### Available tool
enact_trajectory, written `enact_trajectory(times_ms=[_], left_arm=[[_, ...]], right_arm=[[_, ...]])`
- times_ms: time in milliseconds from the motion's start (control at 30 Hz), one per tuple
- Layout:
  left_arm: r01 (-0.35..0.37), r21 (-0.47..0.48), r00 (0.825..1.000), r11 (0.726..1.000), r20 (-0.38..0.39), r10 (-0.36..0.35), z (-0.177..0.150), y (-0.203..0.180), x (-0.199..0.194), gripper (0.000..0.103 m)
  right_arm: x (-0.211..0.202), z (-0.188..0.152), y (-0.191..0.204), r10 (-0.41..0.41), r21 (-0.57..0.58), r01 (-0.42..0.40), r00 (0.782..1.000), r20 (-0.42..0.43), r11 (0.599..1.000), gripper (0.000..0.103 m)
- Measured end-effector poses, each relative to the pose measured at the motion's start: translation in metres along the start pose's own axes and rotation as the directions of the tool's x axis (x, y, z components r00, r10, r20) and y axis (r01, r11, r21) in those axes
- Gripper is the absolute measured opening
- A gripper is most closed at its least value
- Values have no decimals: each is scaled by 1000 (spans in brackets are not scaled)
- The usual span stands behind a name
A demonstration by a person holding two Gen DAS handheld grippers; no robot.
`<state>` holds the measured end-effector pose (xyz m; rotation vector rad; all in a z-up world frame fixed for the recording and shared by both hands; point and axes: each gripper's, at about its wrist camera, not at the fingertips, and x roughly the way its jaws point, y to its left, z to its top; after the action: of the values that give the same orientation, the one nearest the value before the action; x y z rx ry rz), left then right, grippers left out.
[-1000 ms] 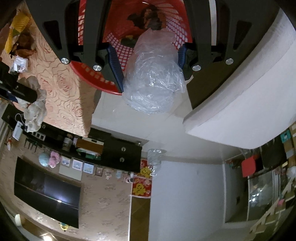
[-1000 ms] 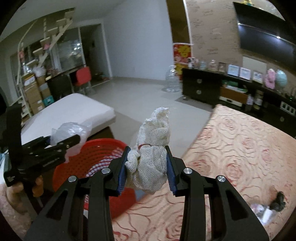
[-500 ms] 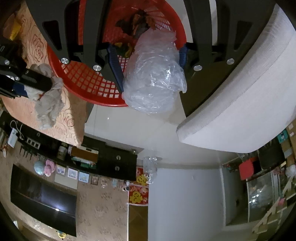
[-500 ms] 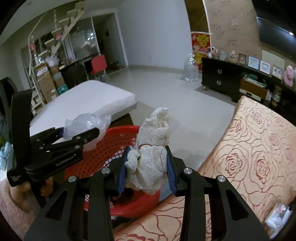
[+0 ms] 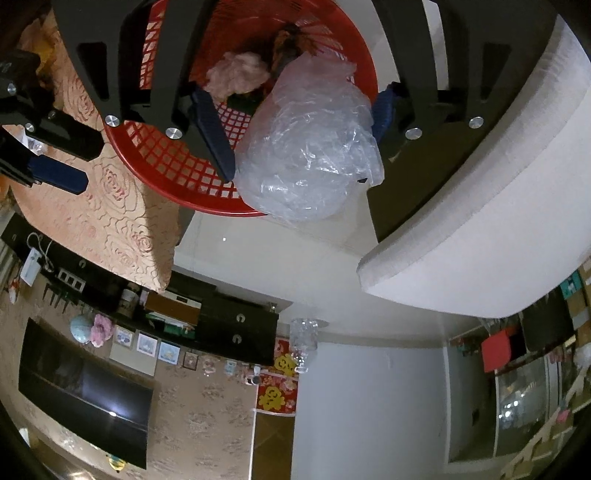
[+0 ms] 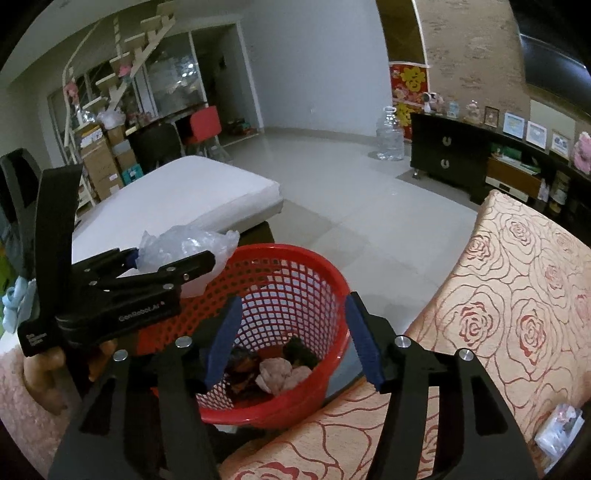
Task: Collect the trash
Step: 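Carry both bags over the red wastebasket and open both tools to drop them, then move the right tool to the yellow foam net and grasp it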
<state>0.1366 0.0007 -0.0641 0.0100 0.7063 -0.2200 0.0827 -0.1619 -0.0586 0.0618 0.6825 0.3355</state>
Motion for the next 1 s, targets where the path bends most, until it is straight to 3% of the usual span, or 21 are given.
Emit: enact_trajectory(times_ms=[167,667,900,1000], left_arm=[[15,-8,999,1000,38,-15,2,-2,-7,79],[30,11,994,999,102,-31,2,-16,-18,82],[75,5,991,997,107,-75,0,-27,-20,83],[94,43,989,995,112,-98,-2,-41,-22,83]], right_arm=[[-8,-2,-12,-23,33,22,1000,13,999,58],[-42,-13,-50,-140,105,133,988,60,986,64],[-74,-27,-84,-257,156,242,963,81,958,66],[-92,-42,-101,-311,193,292,947,81,937,68]])
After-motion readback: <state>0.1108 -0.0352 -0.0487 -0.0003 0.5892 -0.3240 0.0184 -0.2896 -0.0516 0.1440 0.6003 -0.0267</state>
